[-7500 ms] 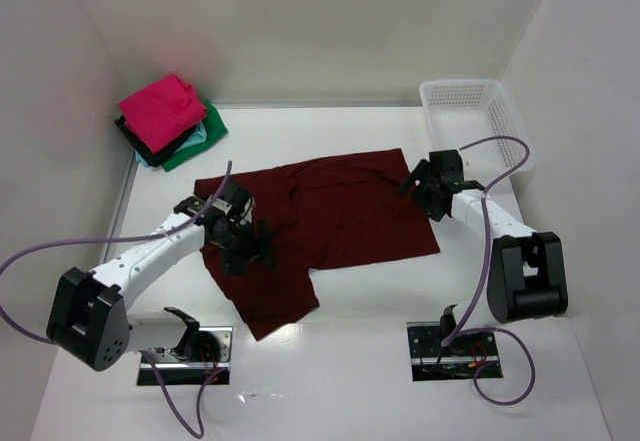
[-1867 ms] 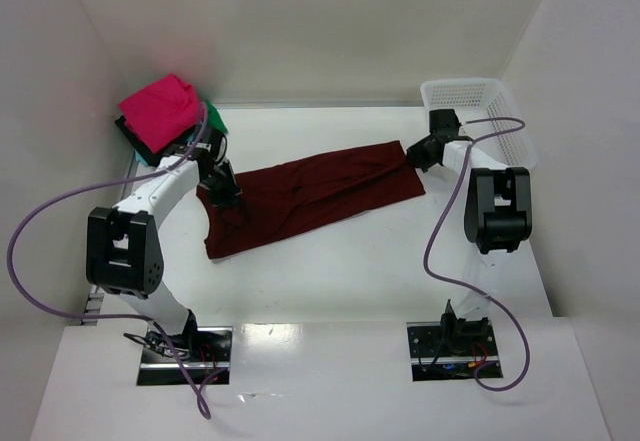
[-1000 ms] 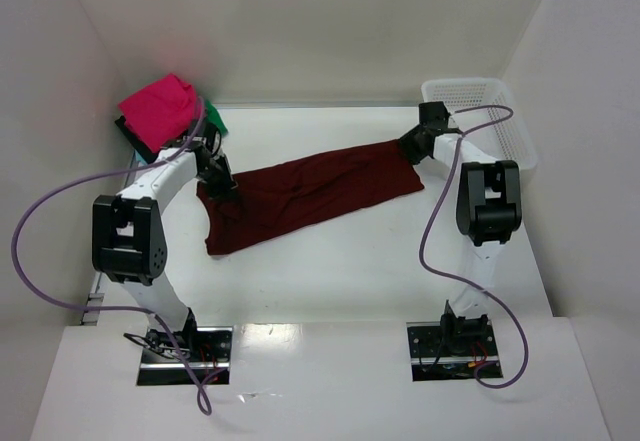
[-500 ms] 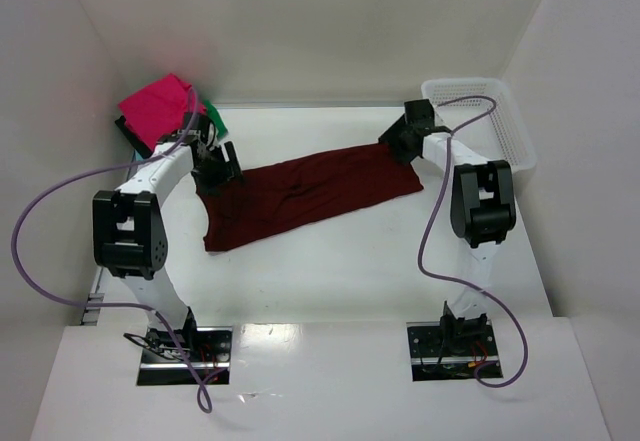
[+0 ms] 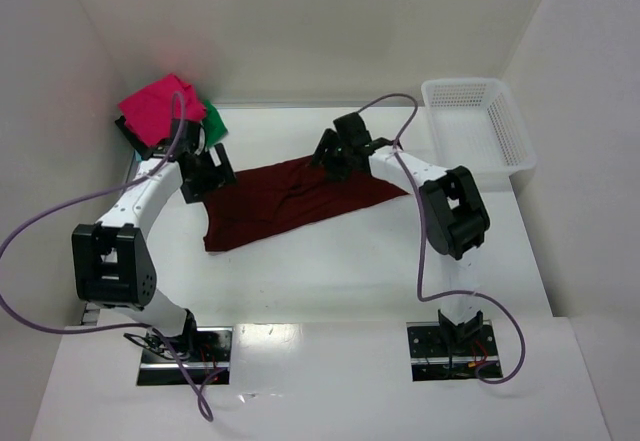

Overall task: Fold and stack the t-shirts
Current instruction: Fold the other side of the tshirt into a rectangle

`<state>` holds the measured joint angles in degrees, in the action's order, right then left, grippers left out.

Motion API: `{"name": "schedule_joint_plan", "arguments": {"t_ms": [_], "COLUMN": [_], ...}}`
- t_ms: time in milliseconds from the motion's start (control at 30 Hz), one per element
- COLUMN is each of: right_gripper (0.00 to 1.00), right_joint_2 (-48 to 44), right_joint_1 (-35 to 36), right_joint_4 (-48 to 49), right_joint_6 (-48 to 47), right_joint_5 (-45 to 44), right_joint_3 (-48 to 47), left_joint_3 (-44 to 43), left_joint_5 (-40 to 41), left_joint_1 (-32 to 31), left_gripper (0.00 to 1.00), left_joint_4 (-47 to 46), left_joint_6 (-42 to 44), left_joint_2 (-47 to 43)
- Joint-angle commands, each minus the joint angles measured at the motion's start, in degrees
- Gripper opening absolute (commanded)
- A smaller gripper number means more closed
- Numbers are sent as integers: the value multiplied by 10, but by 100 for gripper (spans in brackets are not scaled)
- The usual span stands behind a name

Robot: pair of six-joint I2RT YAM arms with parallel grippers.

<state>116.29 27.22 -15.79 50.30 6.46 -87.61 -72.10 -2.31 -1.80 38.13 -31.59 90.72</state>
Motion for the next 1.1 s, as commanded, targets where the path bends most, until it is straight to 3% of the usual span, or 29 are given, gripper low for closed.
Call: {"name": "schedule_joint_plan", "arguments": {"t_ms": [0, 167, 500, 1067], "right_gripper": [68, 67, 67, 64], "right_joint_2": [-34, -28, 10, 41], "right_joint_1": [27, 61, 101, 152], "right_joint_4": [35, 61, 88, 111], "right_joint_6": [6, 11, 11, 23], "right_joint_5": [30, 50, 100, 137], "right_joint_3": [24, 41, 36, 49], "left_joint_3": [39, 93, 93, 99], "left_joint_5": [15, -39, -94, -117], "left_joint_1": [14, 36, 58, 74], "left_gripper": [97, 95, 86, 77], "left_joint_4": [2, -39, -97, -110], "left_joint_6": [-25, -45, -25, 8], "left_joint_2": [-33, -38, 12, 60]}}
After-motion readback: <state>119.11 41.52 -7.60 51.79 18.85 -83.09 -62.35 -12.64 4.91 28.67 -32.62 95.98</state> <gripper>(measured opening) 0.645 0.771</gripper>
